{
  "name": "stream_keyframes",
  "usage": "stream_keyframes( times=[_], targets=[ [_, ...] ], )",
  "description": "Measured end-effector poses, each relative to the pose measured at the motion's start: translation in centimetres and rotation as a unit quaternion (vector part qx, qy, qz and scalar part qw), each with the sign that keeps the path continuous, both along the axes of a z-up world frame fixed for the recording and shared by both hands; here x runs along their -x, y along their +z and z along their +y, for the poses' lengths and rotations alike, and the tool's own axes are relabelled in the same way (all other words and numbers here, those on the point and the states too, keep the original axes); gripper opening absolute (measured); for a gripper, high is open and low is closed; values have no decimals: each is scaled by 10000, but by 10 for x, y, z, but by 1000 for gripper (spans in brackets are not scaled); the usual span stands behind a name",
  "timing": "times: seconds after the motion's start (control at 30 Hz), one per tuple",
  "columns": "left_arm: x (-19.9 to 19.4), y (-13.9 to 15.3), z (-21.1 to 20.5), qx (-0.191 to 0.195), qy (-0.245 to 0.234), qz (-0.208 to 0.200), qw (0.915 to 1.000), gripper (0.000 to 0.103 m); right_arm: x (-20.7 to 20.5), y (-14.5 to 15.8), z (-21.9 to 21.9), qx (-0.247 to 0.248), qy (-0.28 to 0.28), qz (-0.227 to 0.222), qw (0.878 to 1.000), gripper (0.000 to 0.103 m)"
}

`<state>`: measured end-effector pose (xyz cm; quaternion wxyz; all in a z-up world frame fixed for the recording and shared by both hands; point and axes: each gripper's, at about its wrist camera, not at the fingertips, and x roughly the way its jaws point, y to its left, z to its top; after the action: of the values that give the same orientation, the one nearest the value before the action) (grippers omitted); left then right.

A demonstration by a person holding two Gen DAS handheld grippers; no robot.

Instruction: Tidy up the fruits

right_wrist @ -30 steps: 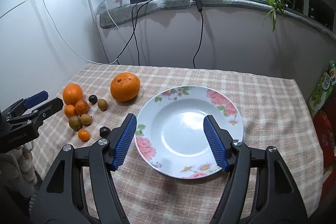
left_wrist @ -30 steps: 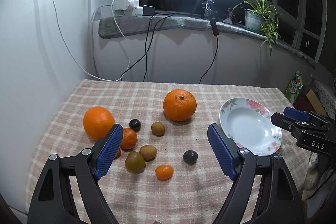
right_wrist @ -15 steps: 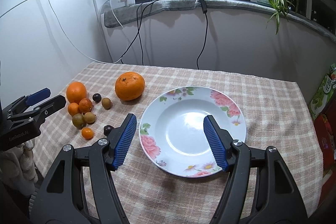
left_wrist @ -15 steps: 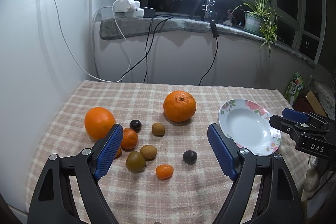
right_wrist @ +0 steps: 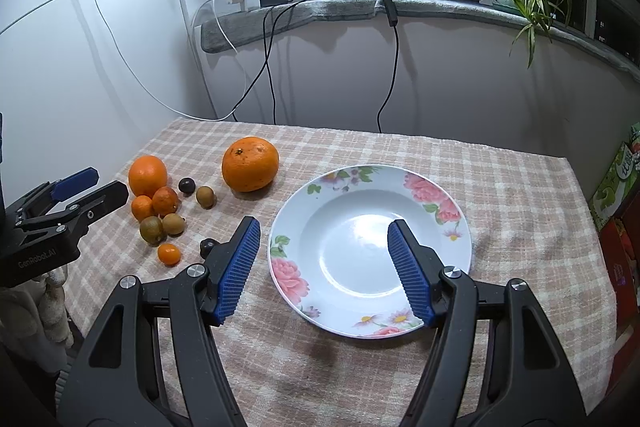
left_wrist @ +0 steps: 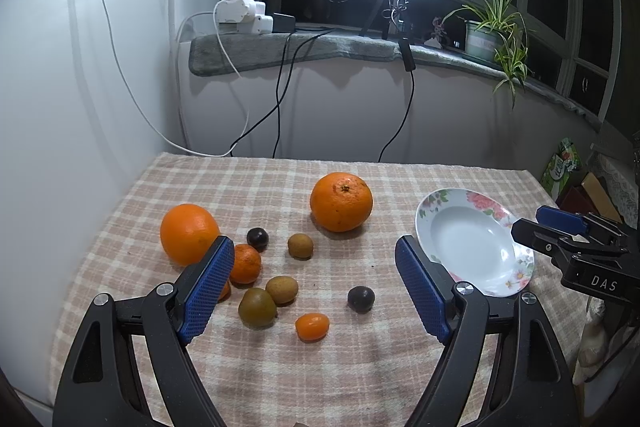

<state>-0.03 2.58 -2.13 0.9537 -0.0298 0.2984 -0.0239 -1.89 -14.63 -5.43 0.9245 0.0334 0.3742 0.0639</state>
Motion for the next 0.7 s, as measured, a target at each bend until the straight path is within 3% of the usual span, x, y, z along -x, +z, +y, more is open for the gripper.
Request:
stream_keyframes(
  times=[0.7],
  targets=[
    [0, -1, -1, 18, 24, 22, 10000, 82, -1, -2, 5, -20, 92, 4, 10000, 69]
  ],
)
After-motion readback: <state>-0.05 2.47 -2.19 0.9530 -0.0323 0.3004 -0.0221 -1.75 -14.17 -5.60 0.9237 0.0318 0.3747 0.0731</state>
